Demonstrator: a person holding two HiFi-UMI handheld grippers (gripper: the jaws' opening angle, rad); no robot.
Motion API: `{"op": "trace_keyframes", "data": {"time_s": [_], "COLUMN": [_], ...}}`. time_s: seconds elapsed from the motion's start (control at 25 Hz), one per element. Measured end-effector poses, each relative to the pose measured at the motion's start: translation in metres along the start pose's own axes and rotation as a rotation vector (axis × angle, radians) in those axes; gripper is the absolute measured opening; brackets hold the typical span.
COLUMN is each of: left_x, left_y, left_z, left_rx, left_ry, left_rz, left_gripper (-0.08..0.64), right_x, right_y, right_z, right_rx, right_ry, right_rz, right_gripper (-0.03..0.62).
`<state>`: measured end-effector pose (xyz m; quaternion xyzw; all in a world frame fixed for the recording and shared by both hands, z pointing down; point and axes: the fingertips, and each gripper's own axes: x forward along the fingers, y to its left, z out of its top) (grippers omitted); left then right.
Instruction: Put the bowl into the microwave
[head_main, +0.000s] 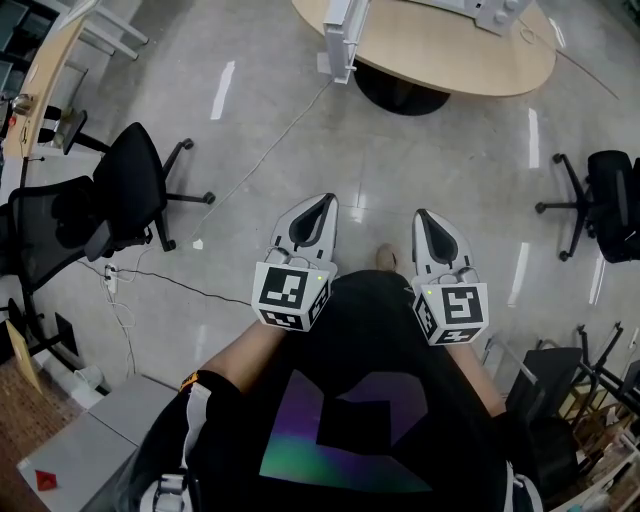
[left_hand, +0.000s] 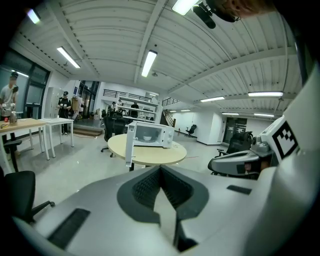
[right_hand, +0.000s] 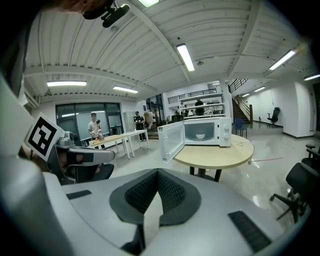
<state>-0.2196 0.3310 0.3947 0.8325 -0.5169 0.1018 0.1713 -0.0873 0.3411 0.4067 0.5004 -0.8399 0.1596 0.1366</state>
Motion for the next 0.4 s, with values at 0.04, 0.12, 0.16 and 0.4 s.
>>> {"op": "trace_keyframes", "data": {"time_s": [0.04, 0.12, 0.16, 0.4], "left_x": [-0.0004, 0.0001, 0.0014, 0.0063], "left_y": [-0.0009, -0.0027, -0.0034, -0.0082], "left_z": [0.0004, -0.0001, -0.001, -0.0046], "left_rx": [0.001, -0.002, -0.004, -0.003], "left_ry": [0.0, 0.003, 0.004, 0.002], "left_rz": [0.0, -0.001, -0.001, 0.003], "left_gripper": [0.048, 0.048, 0.048, 0.048], "right_x": [-0.0011, -0.0026, -0.0027, -0.0041], "right_y": [-0.0002, -0.0012, -0.0024, -0.0084], "right_z": [0.0003, 0.0005, -0.0001, -0.0052], "right_rx": [0.0, 0.0, 0.001, 0.003], "right_ry": [0.0, 0.0, 0.001, 0.002], "right_rz": [0.001, 0.004, 0.007, 0.015], "right_gripper": [0.014, 0.014, 0.014, 0.014]}}
